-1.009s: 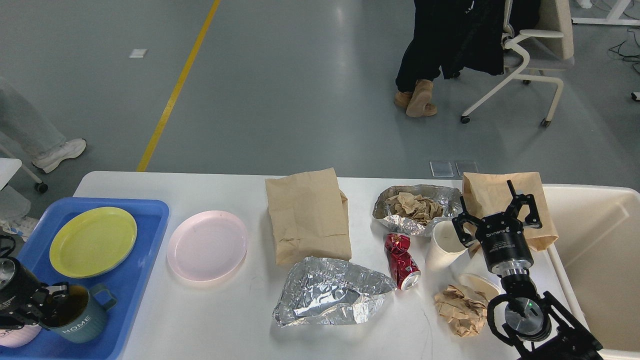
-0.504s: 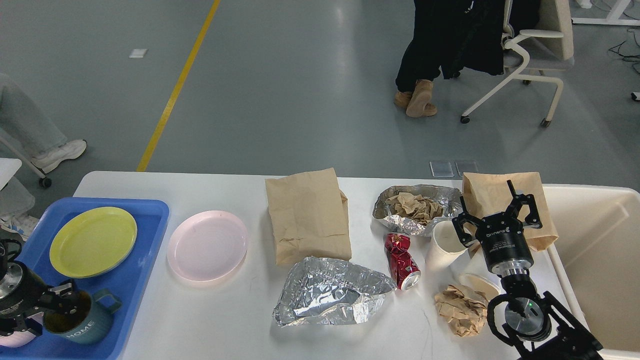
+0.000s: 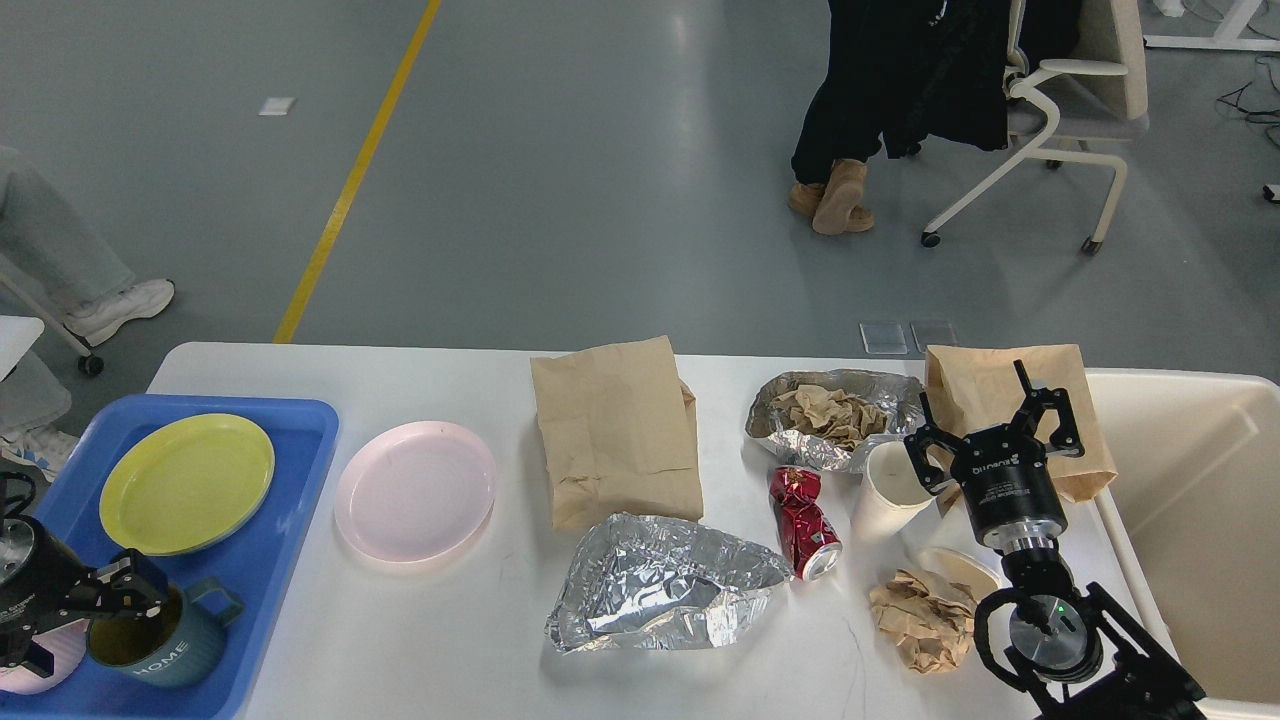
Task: Tidy desktop
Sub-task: 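Move the left gripper to the edge of the pink plate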
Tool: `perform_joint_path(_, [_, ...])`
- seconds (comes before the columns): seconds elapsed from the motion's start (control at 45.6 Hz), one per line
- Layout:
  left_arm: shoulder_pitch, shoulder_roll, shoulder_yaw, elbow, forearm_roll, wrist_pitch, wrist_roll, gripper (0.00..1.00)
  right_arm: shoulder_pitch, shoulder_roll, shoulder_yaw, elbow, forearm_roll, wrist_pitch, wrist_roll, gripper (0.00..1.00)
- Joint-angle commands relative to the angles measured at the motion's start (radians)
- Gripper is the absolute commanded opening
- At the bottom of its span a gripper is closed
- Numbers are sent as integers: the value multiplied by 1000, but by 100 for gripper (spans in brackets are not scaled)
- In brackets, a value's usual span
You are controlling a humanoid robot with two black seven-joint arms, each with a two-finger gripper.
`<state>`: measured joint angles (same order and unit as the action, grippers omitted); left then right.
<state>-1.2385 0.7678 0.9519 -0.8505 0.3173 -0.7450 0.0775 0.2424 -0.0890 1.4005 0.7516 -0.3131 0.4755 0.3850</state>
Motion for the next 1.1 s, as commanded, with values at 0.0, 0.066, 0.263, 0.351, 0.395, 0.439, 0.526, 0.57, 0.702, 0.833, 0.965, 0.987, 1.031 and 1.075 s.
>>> perform_joint_path(0.0, [-139,8,137,-93,-43,-4,-8,92,0,0,0,0,0,0,0,100])
perform_joint_path(0.066, [-219,5,252,-145,-130,-4,-12,92,0,0,0,0,0,0,0,100])
perform_joint_path(0.263, [-577,-65,537,-416,-265,13,-45,92,0,0,0,0,0,0,0,100])
perform_joint_path(0.351, [-778,-105,603,-545,-276,10,-61,92,0,0,0,0,0,0,0,100])
perform_joint_path(0.395, [-873,-137,625,-597,-299,7,-61,92,0,0,0,0,0,0,0,100])
perform_joint_path(0.439, [-955,-186,636,-636,-334,-5,-59,92,0,0,0,0,0,0,0,100])
perform_joint_path(0.526, [-1098,-300,656,-709,-417,-25,-59,92,0,0,0,0,0,0,0,100])
perform_joint_path(0.57, [-1148,-359,656,-731,-454,-42,-62,92,0,0,0,0,0,0,0,100])
perform_joint_path(0.702, [-1253,-510,647,-775,-564,-99,-65,92,0,0,0,0,0,0,0,100])
perform_joint_path(0.833, [-1357,-604,608,-818,-636,-149,-67,92,0,0,0,0,0,0,0,100])
perform_joint_path(0.965, [-1435,-596,548,-854,-641,-160,-61,92,0,0,0,0,0,0,0,100])
perform_joint_path(0.987, [-1435,-594,544,-854,-641,-162,-61,92,0,0,0,0,0,0,0,100])
perform_joint_path(1.031, [-1432,-598,542,-852,-643,-162,-64,92,0,0,0,0,0,0,0,100])
perform_joint_path(1.075, [-1426,-601,542,-852,-643,-158,-67,92,0,0,0,0,0,0,0,100])
